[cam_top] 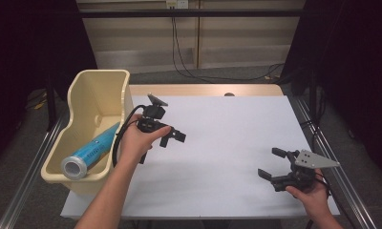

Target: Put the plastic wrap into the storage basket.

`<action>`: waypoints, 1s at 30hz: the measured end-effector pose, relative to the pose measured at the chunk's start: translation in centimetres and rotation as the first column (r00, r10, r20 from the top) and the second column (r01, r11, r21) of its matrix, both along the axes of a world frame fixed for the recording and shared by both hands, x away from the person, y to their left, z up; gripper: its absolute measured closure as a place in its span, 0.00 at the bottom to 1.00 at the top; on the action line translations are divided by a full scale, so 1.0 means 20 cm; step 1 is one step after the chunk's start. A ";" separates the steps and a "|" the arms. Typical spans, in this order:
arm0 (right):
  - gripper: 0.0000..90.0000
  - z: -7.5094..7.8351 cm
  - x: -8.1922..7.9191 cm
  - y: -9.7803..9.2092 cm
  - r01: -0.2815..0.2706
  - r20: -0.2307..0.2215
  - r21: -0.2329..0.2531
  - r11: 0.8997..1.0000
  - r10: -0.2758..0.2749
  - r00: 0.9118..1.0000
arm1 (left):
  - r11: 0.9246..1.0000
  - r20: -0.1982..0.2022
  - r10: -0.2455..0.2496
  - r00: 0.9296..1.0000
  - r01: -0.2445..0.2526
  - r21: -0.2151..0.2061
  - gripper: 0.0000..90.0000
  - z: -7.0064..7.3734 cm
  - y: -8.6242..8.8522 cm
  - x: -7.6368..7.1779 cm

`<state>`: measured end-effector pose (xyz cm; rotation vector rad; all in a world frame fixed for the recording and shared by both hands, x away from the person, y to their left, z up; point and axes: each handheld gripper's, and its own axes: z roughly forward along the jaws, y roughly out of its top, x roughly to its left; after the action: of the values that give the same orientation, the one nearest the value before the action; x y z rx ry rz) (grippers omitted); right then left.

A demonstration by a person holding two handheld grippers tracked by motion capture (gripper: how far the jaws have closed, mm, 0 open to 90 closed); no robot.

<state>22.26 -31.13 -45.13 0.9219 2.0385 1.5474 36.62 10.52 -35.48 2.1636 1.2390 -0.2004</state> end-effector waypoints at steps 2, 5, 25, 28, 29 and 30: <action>0.05 0.00 0.00 0.00 -0.002 0.000 0.000 1.000 0.002 1.000 | 1.000 0.006 0.007 1.000 -0.006 -0.006 0.25 -0.02 0.00 -0.01; 0.05 0.00 0.00 0.00 -0.001 -0.001 0.001 1.000 0.001 1.000 | 1.000 0.006 -0.009 1.000 0.009 0.008 0.25 -0.06 -0.01 -0.02; 0.05 -0.01 0.00 0.00 -0.002 -0.007 -0.004 1.000 0.002 1.000 | 0.996 0.174 -0.025 0.984 0.041 -0.084 0.24 -0.31 0.01 -0.17; 0.05 -0.01 0.01 0.00 -0.001 -0.009 -0.006 1.000 0.001 1.000 | 0.994 0.229 -0.022 0.973 0.046 -0.101 0.24 -0.32 0.02 -0.20; 0.05 -0.01 0.01 0.00 -0.001 -0.009 -0.007 1.000 0.000 1.000 | 0.991 0.261 -0.019 0.965 0.053 -0.122 0.24 -0.33 0.03 -0.21; 0.05 -0.01 0.01 0.00 0.001 -0.009 -0.007 1.000 -0.001 1.000 | 0.989 0.276 -0.016 0.961 0.055 -0.134 0.24 -0.33 0.04 -0.23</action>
<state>22.38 -31.08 -45.30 0.9282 2.0483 1.5375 32.12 11.27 -42.14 2.0135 0.9992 -0.0008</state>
